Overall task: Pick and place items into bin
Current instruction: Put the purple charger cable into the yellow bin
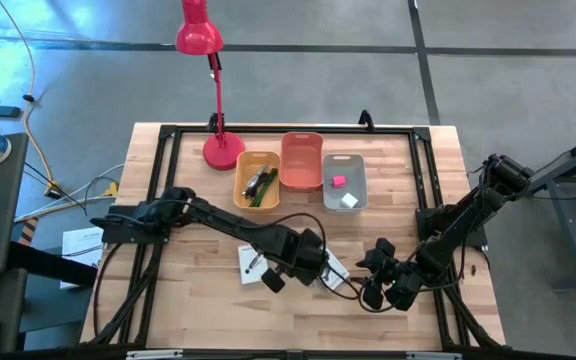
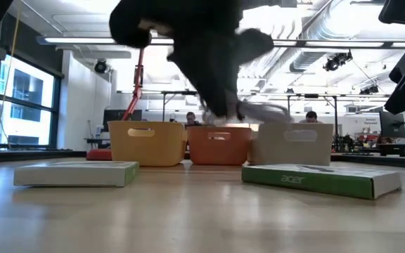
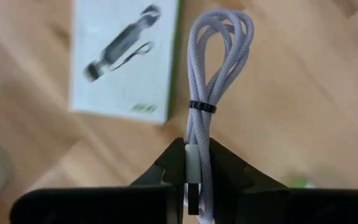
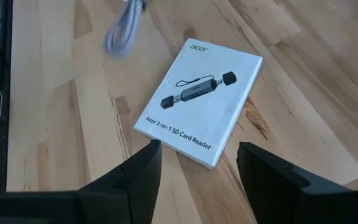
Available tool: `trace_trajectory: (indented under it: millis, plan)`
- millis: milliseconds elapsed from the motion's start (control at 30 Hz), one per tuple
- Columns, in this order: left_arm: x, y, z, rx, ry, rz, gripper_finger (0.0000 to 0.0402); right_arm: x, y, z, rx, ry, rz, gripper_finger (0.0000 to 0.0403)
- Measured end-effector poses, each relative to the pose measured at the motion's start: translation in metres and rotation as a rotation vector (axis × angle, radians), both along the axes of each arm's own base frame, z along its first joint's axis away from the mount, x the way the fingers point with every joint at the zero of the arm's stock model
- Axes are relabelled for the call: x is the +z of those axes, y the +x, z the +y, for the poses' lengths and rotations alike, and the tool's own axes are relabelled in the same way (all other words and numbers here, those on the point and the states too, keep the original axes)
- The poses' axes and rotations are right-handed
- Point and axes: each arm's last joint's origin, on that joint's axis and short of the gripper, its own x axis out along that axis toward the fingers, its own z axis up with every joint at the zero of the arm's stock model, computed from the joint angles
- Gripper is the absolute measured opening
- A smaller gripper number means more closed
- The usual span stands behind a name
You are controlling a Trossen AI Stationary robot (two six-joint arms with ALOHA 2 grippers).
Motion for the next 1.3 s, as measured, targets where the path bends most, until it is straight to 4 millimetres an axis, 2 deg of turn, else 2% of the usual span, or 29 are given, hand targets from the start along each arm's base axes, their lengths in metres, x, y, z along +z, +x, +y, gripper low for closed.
trace_trajectory:
  millis: [233,400,600,700,933,1133,1300]
  plan:
    - [0.042,-0.002,0.032,0.116,0.129,0.034,0.0012,0.000,0.000,0.000,0.000,-0.003,0.004,0.0199]
    - [0.069,-0.007,0.064,0.311,0.198,0.035,0.0028,0.000,0.000,0.000,0.003,0.001,0.007,0.0199]
    - [0.093,-0.021,0.104,0.544,0.340,0.068,0.0012,-0.001,0.000,0.000,0.011,0.011,0.018,0.0199]
    - [0.096,-0.025,0.123,0.616,0.387,0.073,0.0009,-0.001,-0.001,0.000,0.011,0.015,0.019,0.0199]
    - [0.106,-0.035,0.154,0.688,0.366,0.068,0.0025,-0.001,-0.001,0.001,0.024,0.041,0.036,0.0199]
    - [0.111,-0.042,0.174,0.737,0.387,0.066,0.0009,-0.001,-0.003,0.004,0.025,0.064,0.043,0.0199]
    - [0.116,-0.048,0.186,0.762,0.375,0.061,0.0022,-0.001,-0.007,0.008,0.028,0.081,0.042,0.0199]
